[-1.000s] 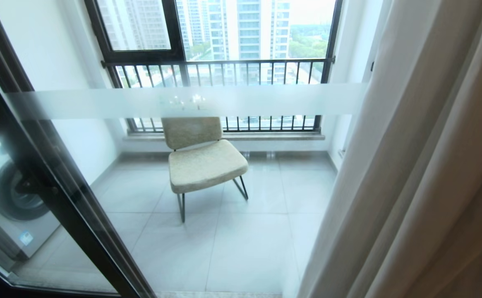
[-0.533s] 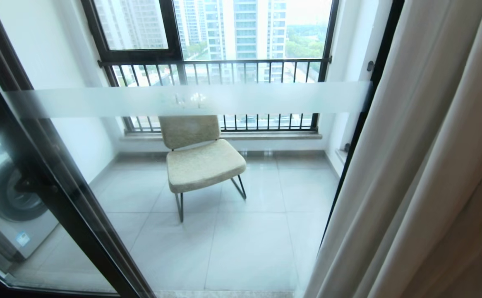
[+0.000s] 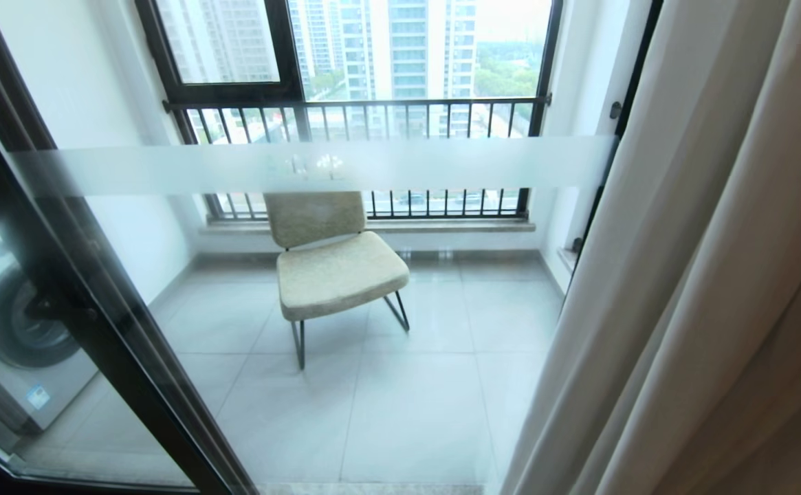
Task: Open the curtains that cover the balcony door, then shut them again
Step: Pull the inner curtains open on both sides
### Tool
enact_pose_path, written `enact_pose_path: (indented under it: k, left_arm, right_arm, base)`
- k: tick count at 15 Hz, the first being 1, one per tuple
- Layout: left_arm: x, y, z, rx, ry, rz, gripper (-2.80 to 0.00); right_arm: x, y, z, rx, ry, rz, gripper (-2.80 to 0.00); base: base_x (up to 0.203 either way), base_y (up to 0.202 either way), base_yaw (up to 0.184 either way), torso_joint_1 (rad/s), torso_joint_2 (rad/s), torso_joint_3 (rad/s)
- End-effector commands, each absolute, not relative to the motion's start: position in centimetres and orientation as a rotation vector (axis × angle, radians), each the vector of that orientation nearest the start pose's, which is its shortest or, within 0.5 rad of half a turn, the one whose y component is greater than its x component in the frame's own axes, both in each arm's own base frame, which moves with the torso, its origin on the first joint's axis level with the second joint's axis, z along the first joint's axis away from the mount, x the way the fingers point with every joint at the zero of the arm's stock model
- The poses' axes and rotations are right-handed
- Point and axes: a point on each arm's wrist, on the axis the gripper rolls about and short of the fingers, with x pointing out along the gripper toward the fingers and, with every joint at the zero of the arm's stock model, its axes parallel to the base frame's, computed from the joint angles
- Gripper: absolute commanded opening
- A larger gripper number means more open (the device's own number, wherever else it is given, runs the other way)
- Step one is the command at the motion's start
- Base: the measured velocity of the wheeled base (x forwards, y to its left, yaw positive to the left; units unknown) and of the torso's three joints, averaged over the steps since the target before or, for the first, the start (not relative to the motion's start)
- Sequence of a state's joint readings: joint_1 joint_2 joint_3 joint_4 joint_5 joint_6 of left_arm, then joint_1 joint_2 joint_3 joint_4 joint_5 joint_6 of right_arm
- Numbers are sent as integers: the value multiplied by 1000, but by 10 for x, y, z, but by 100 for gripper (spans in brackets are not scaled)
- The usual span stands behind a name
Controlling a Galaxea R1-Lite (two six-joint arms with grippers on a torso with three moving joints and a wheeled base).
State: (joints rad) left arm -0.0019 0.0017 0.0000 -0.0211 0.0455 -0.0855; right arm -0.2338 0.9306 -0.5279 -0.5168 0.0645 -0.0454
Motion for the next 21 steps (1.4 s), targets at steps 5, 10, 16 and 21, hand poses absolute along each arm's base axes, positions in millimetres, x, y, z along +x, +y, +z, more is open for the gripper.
enact_pose_path:
  k: [5, 10, 16, 21]
  left_arm:
    - [-23, 1, 78, -86, -22, 44, -280]
    - [-23, 1, 78, -86, -22, 44, -280]
    - [-23, 1, 78, -86, -22, 44, -280]
    - [-23, 1, 78, -86, -22, 42, -280]
  right_arm:
    - [144, -40, 278, -14, -106, -215, -280]
    - [162, -70, 300, -23, -119, -348, -280]
    - [172, -109, 311, -28, -116, -500, -280]
    - [177, -142, 318, -6, -129, -606, -280]
  base:
    - [0, 0, 0, 0, 0, 0]
    - [0, 0, 0, 0, 0, 0]
    - [0, 0, 0, 0, 0, 0]
    - [0, 0, 0, 0, 0, 0]
